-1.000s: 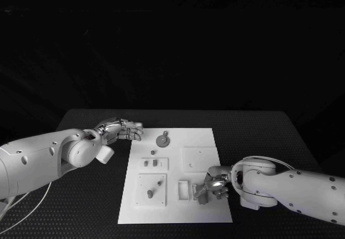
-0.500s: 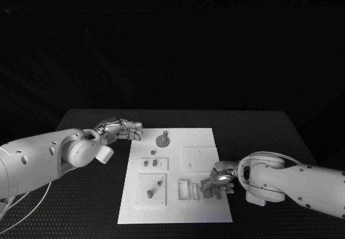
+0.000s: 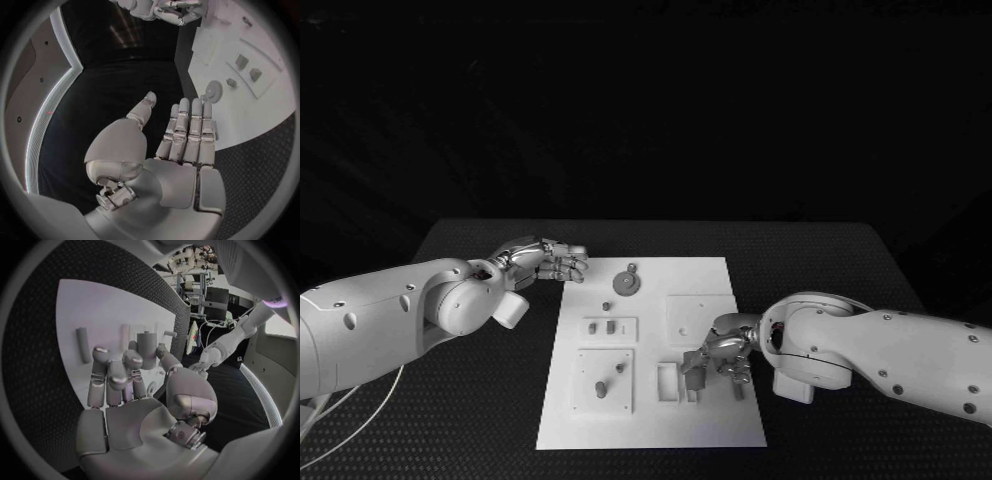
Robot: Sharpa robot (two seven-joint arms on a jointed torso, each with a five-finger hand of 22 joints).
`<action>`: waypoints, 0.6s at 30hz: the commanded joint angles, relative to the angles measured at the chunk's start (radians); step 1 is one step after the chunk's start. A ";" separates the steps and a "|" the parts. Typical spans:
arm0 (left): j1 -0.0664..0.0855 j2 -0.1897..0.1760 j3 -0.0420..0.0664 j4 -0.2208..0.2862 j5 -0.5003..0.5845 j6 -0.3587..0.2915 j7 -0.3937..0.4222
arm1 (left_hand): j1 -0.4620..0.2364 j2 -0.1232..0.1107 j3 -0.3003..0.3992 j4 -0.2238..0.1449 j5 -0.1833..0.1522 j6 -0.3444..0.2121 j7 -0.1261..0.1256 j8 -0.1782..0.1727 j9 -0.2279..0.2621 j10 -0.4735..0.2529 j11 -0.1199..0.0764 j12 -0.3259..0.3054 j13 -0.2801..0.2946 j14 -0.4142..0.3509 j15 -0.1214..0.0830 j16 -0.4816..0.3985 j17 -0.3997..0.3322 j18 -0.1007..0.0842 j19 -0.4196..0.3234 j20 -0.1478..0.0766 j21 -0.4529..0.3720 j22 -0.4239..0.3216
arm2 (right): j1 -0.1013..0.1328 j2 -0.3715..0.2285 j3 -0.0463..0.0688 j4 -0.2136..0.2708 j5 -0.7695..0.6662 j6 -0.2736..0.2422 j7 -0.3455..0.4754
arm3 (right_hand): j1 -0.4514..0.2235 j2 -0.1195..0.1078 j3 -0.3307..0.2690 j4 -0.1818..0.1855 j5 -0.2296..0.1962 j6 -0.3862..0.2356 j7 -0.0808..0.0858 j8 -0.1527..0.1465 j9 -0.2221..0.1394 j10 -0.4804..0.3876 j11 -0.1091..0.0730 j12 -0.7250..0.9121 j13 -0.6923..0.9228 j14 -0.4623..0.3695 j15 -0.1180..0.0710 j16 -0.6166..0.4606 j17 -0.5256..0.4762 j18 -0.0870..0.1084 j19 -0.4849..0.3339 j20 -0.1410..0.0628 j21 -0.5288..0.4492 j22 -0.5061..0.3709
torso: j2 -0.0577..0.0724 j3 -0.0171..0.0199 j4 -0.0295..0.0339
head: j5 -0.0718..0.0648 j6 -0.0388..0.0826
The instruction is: Assemble the parts on the task board
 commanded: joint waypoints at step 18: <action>0.001 -0.005 0.001 0.009 -0.001 0.015 0.005 | -0.004 -0.008 -0.005 -0.001 0.000 0.002 -0.001 0.000 0.001 0.004 -0.006 0.004 0.001 0.004 0.001 -0.005 0.002 0.006 0.002 -0.004 0.003 -0.001 | -0.001 0.103 -0.019 -0.058 0.034 0.028 -0.051 | -0.029 0.000 0.005 0.008 0.003 0.007 0.002 -0.004 0.002 -0.009 -0.004 0.005 -0.006 0.001 -0.001 -0.006 0.000 0.030 -0.001 0.006 0.001 0.017 | 0.000 -0.0007 0.0013 | 0.010 -0.006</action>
